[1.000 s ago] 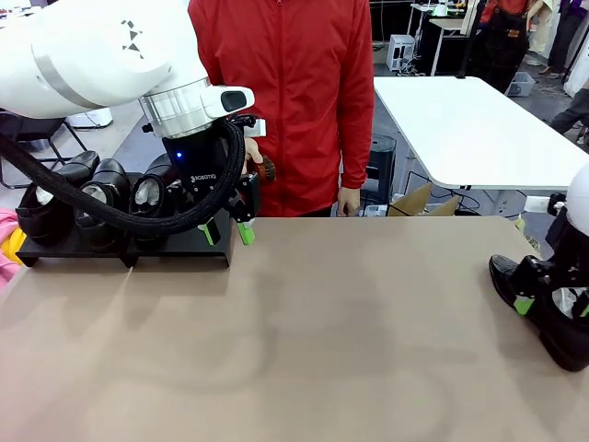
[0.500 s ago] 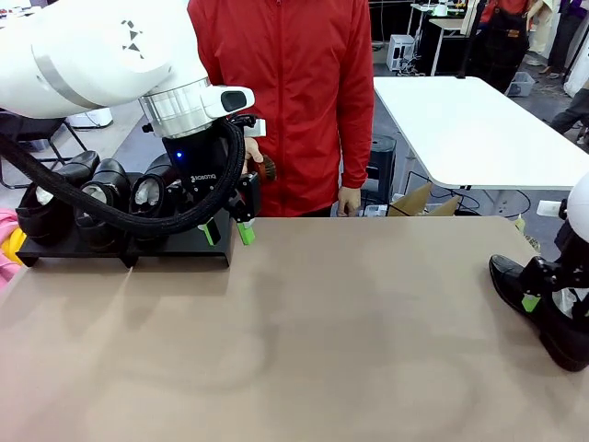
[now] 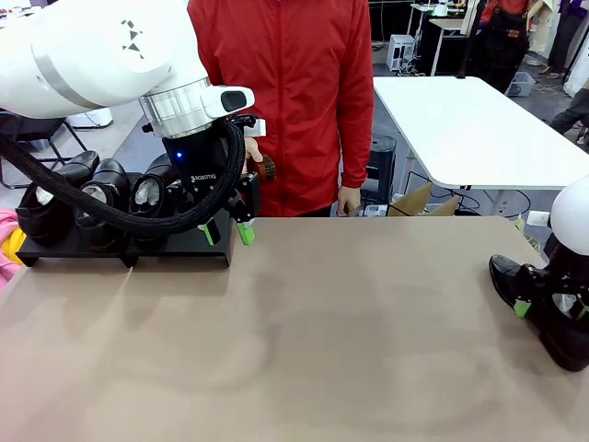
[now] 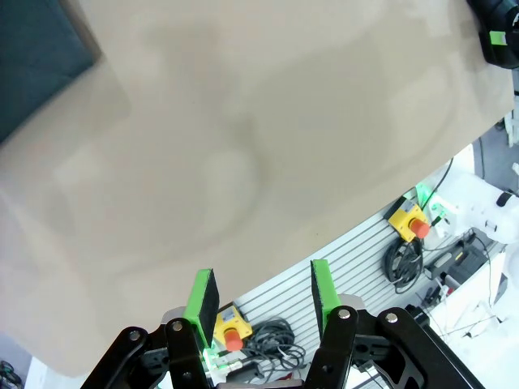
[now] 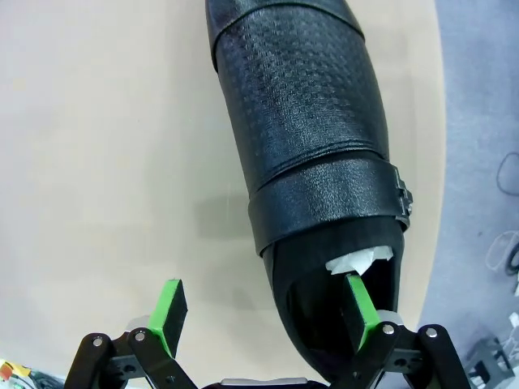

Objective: Organize the shoes by placing them on the stand.
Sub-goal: Pick up one Shoe and place it in the middle of the table.

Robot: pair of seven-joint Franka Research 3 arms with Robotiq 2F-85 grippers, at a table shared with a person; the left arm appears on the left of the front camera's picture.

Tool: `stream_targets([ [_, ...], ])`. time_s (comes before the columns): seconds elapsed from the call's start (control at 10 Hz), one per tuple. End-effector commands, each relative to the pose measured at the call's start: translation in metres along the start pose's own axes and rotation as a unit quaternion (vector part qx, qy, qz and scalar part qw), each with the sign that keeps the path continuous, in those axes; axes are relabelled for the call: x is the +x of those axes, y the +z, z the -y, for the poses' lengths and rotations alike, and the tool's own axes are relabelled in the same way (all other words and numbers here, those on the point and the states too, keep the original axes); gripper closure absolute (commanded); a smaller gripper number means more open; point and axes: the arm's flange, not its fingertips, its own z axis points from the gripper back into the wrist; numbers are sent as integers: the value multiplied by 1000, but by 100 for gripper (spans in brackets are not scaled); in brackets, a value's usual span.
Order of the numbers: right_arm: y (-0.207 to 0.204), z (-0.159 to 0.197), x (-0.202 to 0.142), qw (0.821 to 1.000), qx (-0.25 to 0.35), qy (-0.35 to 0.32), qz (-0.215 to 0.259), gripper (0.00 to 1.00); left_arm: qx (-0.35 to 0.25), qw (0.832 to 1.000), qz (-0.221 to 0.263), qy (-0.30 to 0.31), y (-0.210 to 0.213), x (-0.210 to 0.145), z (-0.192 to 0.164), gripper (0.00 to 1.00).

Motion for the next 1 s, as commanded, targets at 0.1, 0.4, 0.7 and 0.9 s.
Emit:
stream_targets([
  [0.1, -6, 10, 8, 999, 20, 31, -5, 0, -3, 1000, 1, 2, 2, -1, -1, 39],
  [0.4, -10, 12, 6, 999, 22, 48, -13, 30, -3, 1000, 1, 2, 2, -1, -1, 39],
  [0.7, -12, 15, 6, 999, 29, 44, -8, 88, -3, 1000, 1, 2, 2, -1, -1, 39],
  [0.9, -11, 17, 6, 999, 28, 42, -7, 100, -3, 1000, 1, 2, 2, -1, -1, 39],
])
